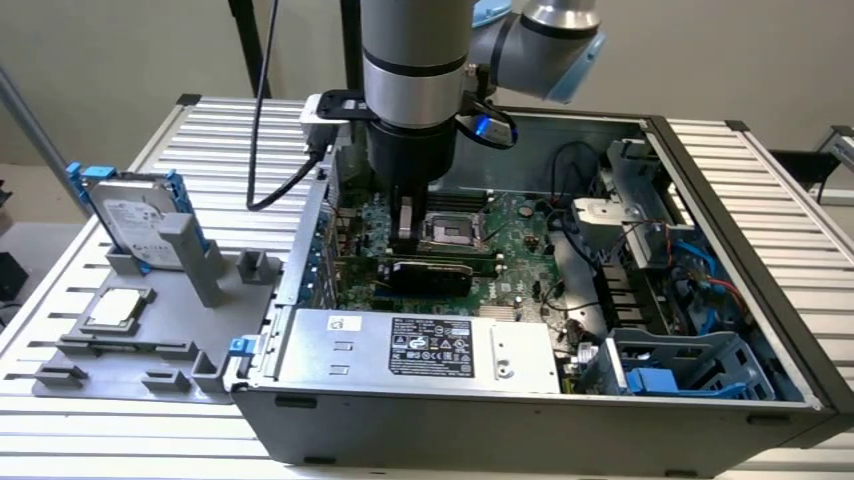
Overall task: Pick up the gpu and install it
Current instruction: 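Press down on the gpu until it lock into place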
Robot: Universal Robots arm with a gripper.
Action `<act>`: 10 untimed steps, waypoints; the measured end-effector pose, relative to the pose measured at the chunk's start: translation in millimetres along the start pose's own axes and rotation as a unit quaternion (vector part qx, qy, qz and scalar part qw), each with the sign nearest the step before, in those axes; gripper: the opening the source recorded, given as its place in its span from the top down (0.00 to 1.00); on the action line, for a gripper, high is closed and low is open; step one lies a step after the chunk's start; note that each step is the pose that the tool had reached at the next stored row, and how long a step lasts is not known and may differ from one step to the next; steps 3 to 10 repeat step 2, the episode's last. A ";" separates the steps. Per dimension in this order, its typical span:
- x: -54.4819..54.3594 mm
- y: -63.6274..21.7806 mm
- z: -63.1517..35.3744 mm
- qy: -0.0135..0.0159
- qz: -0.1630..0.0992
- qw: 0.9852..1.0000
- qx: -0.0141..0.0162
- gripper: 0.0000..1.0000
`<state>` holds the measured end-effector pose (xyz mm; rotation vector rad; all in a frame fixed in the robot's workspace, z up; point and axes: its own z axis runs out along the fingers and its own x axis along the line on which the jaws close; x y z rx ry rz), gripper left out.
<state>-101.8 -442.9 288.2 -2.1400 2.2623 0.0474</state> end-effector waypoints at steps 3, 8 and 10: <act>0.0 0.0 -0.1 0.000 0.000 1.000 0.000 0.89; 0.0 0.0 -0.1 0.000 0.000 1.000 0.000 0.89; 0.0 0.0 -0.1 0.000 0.000 1.000 0.000 0.89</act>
